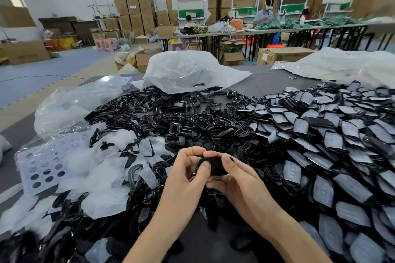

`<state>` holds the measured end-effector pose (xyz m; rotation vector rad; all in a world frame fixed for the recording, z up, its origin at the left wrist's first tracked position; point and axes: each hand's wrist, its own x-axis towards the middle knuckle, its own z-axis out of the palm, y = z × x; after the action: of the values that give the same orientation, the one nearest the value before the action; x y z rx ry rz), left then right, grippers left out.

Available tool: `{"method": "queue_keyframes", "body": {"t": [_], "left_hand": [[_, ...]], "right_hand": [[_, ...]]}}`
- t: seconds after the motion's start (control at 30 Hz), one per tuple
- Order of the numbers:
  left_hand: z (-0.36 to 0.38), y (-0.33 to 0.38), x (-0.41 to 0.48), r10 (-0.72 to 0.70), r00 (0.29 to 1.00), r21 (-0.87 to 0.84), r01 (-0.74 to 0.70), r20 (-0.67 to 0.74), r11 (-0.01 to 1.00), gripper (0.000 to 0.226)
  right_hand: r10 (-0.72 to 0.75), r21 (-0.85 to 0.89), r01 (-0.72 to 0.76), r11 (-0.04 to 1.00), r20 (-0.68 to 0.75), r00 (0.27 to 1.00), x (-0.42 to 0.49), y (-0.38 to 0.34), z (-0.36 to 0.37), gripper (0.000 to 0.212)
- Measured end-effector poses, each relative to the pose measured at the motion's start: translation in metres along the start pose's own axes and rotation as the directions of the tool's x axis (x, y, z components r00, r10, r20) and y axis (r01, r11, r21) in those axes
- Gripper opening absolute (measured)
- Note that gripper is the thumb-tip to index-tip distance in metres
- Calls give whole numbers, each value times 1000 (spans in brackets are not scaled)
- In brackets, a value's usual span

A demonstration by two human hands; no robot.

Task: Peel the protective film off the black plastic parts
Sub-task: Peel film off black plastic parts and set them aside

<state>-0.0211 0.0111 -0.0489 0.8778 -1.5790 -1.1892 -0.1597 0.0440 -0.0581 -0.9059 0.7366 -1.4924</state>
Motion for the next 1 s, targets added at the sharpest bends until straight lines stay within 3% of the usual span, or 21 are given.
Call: {"method": "queue_keyframes", "body": {"t": [0.13, 0.23, 0.33, 0.4, 0.5, 0.6, 0.7, 0.87, 1.0], "left_hand": [[-1, 0, 1, 14, 1000, 48, -15, 19, 999, 28], [-5, -5, 1, 125, 992, 313, -116, -9, 942, 29], [-14, -7, 2, 325, 946, 650, -244, -5, 719, 22], [-25, -8, 6, 363, 931, 751, -210, -42, 626, 24], [-40, -13, 11, 297, 951, 897, -51, -91, 440, 26], [-44, -20, 12, 175, 983, 962, -1, -49, 273, 27], [-45, -20, 13, 141, 989, 957, -7, -36, 292, 22], [-41, -17, 10, 247, 966, 861, -57, -81, 506, 15], [-37, -18, 10, 244, 967, 725, -118, -71, 679, 10]], "right_hand": [[4, 14, -4, 1000, 31, 1000, -1, 0, -1, 35], [-43, -84, 39, 996, -43, 998, -1, 2, -1, 24], [-110, -282, 58, 958, -172, 979, 1, 5, -1, 20], [-141, -356, 45, 933, -248, 958, 2, 7, -4, 23], [-189, -358, 60, 932, -337, 922, 3, 7, -10, 19], [-209, -352, 68, 933, -381, 901, 3, 5, -12, 16], [-204, -334, 66, 940, -396, 895, 2, 3, -13, 15], [-184, -266, 75, 961, -414, 892, 3, 1, -12, 15], [-166, -235, 72, 969, -409, 897, 3, 0, -11, 14]]}}
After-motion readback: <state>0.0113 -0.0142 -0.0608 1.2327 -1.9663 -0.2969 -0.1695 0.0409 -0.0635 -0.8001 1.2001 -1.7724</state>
